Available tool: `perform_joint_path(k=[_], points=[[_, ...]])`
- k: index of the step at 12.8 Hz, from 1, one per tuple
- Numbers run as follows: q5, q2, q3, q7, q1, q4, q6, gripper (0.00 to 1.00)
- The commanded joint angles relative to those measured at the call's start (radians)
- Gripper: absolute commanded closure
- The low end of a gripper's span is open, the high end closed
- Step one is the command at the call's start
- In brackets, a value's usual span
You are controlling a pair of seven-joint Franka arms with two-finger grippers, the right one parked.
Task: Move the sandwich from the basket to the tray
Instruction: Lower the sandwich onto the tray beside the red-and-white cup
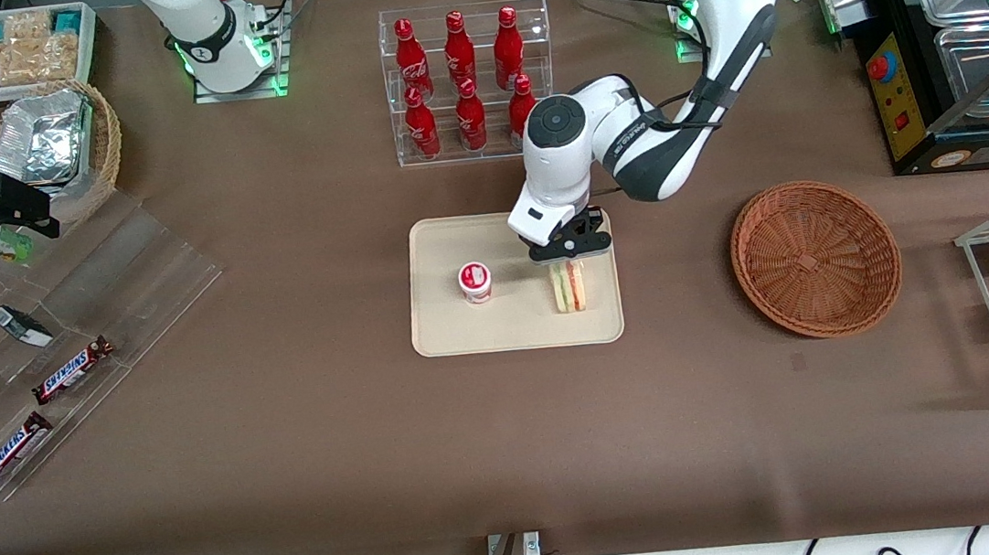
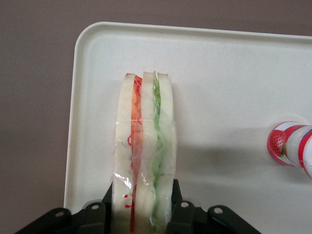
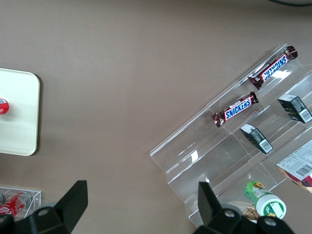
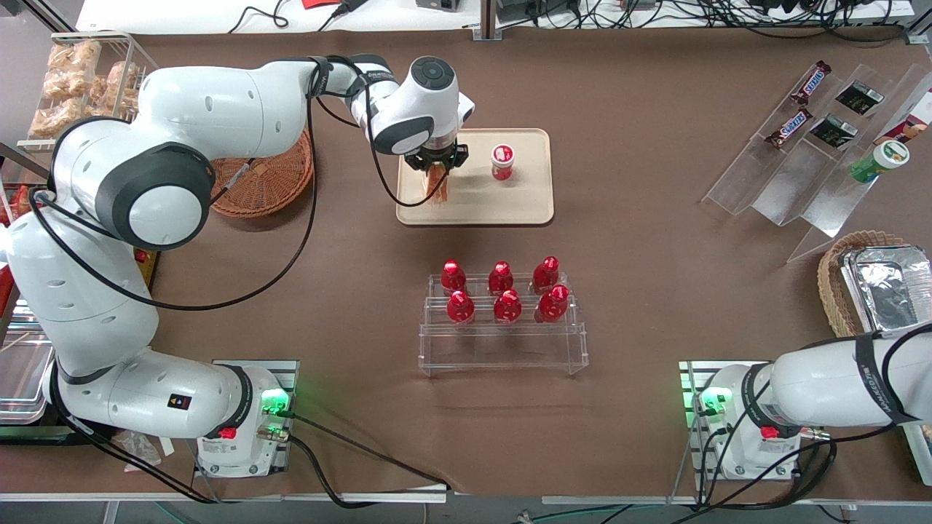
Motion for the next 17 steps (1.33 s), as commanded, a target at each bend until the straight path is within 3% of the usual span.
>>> perform_joint_path(k=[1,3,4,6,11,17], points=[[0.052,0.027,0.003,-0.049,-0.014,0.026,0.012,0.56],[0.052,0.031,0.003,-0.051,-0.020,0.026,0.012,0.53],[0.052,0.031,0.003,-0.051,-0.020,0.026,0.012,0.44],[0.052,0.031,0.003,-0.051,-0.020,0.026,0.012,0.00],[0.038,-0.006,0.000,-0.043,0.000,0.047,-0.015,0.00],[-0.024,-0.045,-0.007,-0.039,0.052,0.205,-0.239,0.00]])
